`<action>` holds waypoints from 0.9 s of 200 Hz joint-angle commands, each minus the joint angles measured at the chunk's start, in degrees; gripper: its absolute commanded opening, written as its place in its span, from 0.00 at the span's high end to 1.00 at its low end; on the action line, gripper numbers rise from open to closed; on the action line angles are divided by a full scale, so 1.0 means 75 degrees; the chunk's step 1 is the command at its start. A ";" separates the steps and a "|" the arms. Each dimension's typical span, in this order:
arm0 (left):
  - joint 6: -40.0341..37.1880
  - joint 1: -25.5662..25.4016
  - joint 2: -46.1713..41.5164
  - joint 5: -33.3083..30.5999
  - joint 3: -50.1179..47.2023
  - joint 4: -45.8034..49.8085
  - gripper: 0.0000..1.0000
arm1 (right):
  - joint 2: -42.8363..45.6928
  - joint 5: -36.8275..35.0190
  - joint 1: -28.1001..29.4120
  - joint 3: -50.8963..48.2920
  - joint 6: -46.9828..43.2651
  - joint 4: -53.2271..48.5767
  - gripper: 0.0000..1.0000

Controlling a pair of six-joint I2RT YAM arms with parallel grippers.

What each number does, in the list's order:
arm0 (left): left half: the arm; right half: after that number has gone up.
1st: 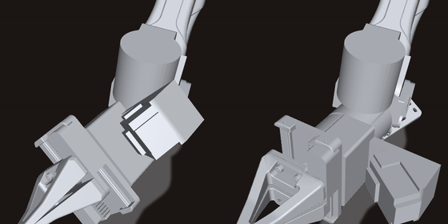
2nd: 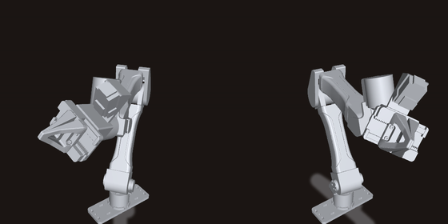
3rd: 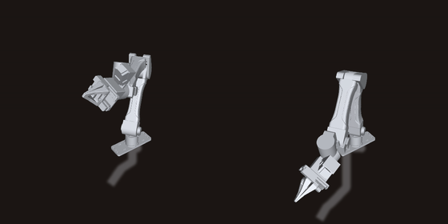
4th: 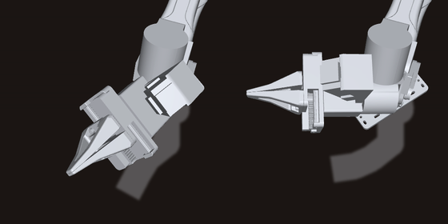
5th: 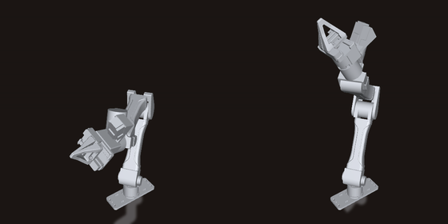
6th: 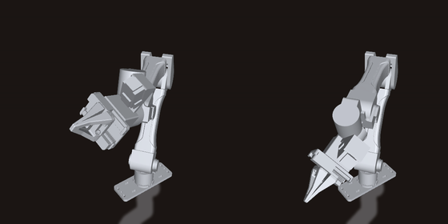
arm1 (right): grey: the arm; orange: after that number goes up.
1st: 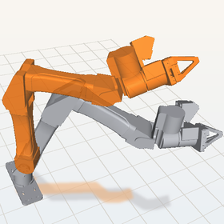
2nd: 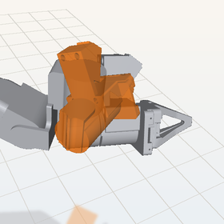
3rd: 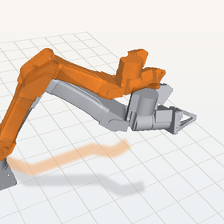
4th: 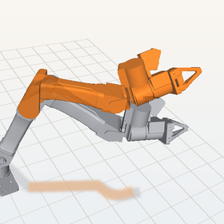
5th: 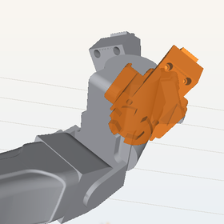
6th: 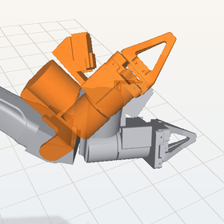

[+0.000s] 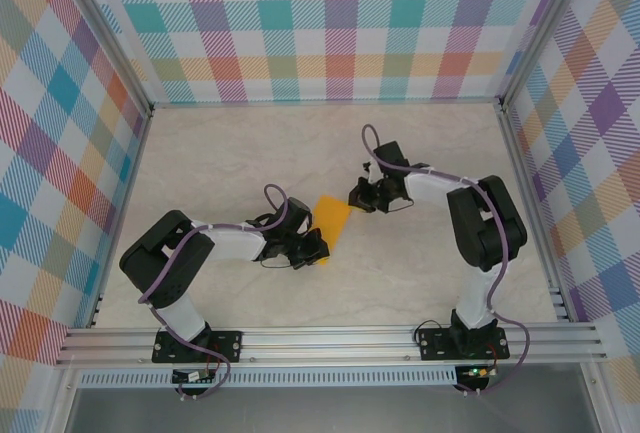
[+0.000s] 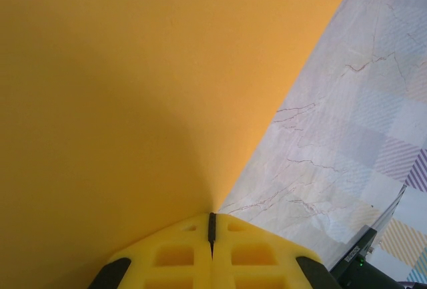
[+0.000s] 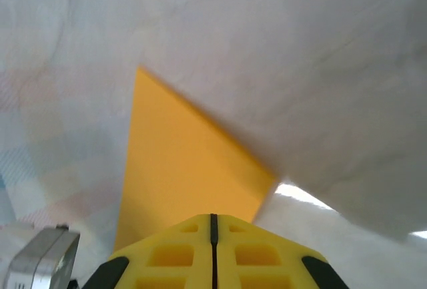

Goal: Fold a paper plane with a square sheet of paper (pick it up from the middle)
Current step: Fold the square sheet of paper in half at the center of the table.

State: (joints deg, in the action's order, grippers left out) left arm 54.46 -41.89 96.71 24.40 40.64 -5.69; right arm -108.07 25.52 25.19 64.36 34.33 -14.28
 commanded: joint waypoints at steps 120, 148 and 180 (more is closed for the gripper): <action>-0.0124 -0.0116 -0.0381 0.0125 -0.0821 0.1451 0.96 | -0.1316 -0.0318 0.0649 0.0775 0.0157 -0.1143 0.94; -0.0420 -0.0190 -0.0651 0.0245 -0.0846 0.1903 0.96 | -0.1408 -0.0391 0.0652 0.0885 0.0170 -0.1283 0.94; -0.0609 -0.0195 -0.0970 0.0197 -0.0680 0.2336 0.95 | -0.1346 -0.0391 0.0649 0.0957 0.0122 -0.1368 0.94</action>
State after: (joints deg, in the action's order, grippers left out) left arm 52.12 -41.95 90.94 25.06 36.77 -0.01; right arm -115.90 28.93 30.35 70.94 35.35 -22.24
